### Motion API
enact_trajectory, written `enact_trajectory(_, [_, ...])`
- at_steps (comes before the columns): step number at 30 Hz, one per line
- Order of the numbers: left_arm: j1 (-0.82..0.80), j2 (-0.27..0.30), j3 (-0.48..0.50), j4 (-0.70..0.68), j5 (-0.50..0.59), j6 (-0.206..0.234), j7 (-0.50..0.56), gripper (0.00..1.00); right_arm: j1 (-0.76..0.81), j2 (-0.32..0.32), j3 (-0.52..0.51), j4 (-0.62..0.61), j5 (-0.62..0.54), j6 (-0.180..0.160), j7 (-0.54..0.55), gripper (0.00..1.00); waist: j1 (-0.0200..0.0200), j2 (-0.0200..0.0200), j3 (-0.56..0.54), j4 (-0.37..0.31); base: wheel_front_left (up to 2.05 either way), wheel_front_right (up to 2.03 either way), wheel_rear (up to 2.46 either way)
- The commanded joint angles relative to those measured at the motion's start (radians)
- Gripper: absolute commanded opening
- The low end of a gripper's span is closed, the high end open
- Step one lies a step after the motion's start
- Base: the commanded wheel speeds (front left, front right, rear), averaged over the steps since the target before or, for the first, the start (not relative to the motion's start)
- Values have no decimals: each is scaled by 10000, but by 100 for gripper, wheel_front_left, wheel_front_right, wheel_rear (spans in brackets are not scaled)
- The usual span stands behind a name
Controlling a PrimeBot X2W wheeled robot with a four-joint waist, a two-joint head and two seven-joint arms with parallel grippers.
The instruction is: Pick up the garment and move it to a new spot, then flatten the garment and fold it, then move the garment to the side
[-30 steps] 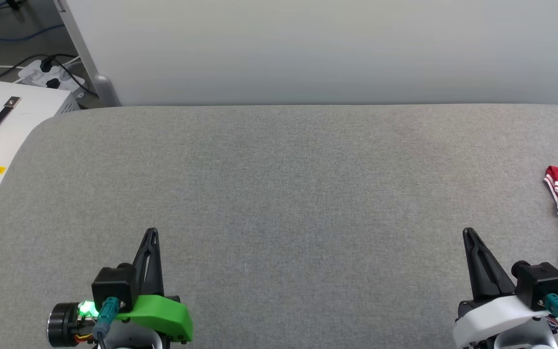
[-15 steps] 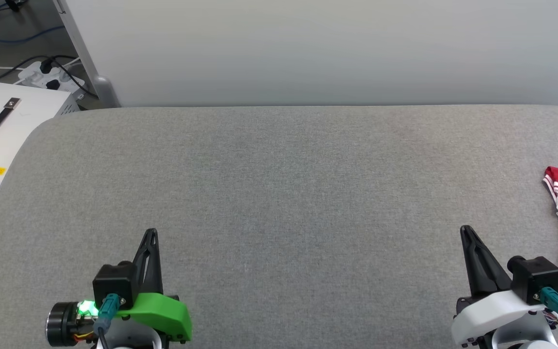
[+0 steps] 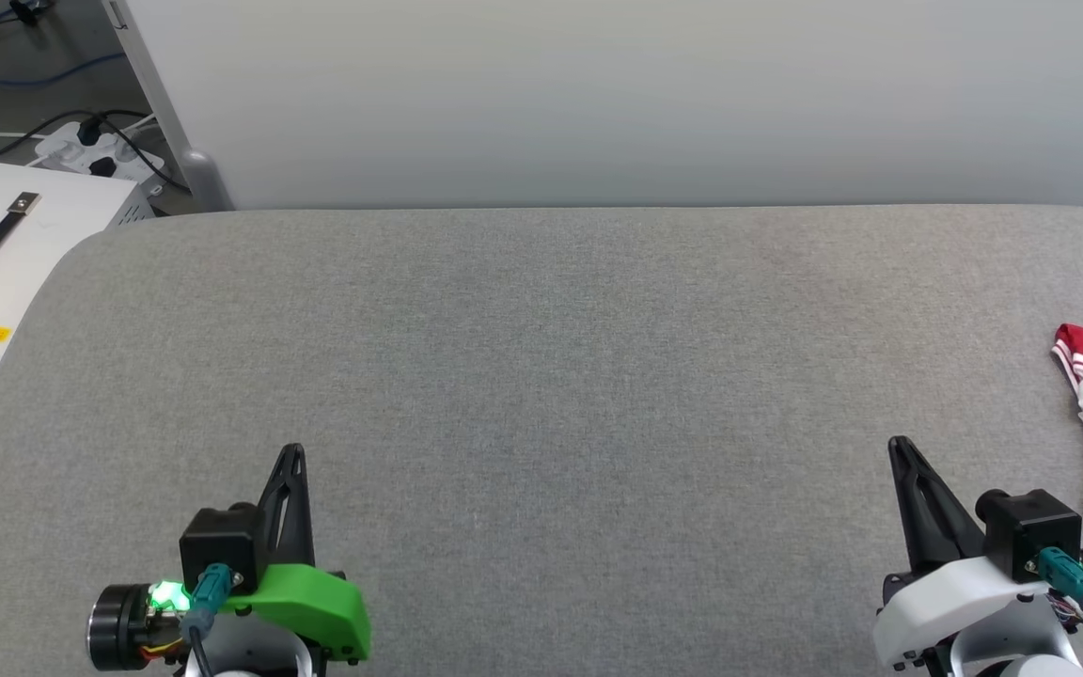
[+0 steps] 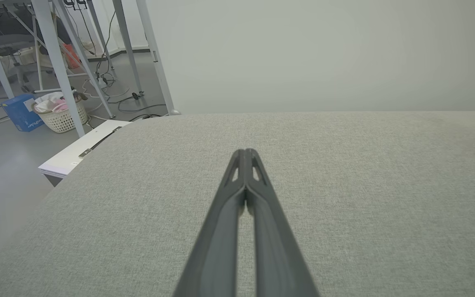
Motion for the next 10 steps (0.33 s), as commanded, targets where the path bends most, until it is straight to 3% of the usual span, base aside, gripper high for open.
enact_trajectory(1, [-207,-44,44,-59,119,-29,65,0,-207,12,7,24,-70,-5,63,0,0,0,-3,-1,0,0,0])
enact_trajectory(10, [-235,-49,69,-96,173,-35,247,0,-282,15,23,35,-161,-6,245,0,0,0,-22,-8,0,0,0])
